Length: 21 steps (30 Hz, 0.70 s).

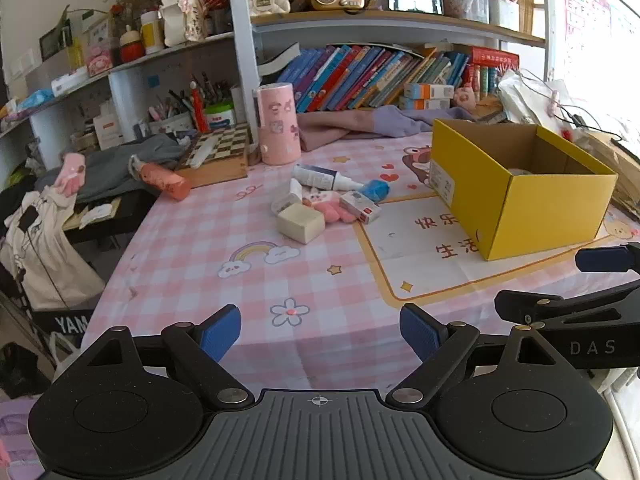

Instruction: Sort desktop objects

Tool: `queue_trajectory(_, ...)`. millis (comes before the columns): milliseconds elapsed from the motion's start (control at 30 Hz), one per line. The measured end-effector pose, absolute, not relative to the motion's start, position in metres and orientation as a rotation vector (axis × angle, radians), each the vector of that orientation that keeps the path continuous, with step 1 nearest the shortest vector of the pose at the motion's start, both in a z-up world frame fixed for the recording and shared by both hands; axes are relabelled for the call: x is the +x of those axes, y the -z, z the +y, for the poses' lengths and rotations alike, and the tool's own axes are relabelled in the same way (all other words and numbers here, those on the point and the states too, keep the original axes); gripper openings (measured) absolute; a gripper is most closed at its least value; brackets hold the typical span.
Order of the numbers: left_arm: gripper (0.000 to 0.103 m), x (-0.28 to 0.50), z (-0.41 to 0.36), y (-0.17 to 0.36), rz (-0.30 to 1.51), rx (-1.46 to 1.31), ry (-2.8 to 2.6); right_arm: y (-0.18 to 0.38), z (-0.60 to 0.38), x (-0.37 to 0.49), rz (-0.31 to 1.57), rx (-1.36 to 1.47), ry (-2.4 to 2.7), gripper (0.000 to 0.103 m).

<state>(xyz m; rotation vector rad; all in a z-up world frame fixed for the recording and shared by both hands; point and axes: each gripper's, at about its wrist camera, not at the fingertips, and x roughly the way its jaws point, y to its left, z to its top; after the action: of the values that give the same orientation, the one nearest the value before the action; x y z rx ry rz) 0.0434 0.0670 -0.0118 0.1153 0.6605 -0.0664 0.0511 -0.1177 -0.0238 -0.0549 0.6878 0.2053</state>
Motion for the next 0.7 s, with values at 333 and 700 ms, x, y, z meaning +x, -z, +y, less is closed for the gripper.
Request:
queue_trajectory(333,0.089,0.043,0.074,0.012,0.659,0.099,0.051,0.022,-0.108,0.051,0.676,-0.096,-0.224,0.095)
queue_trajectory(700,0.089,0.055,0.084,0.014,0.675,0.069,0.036,0.022,-0.098,0.064,0.693,-0.112,-0.256,0.095)
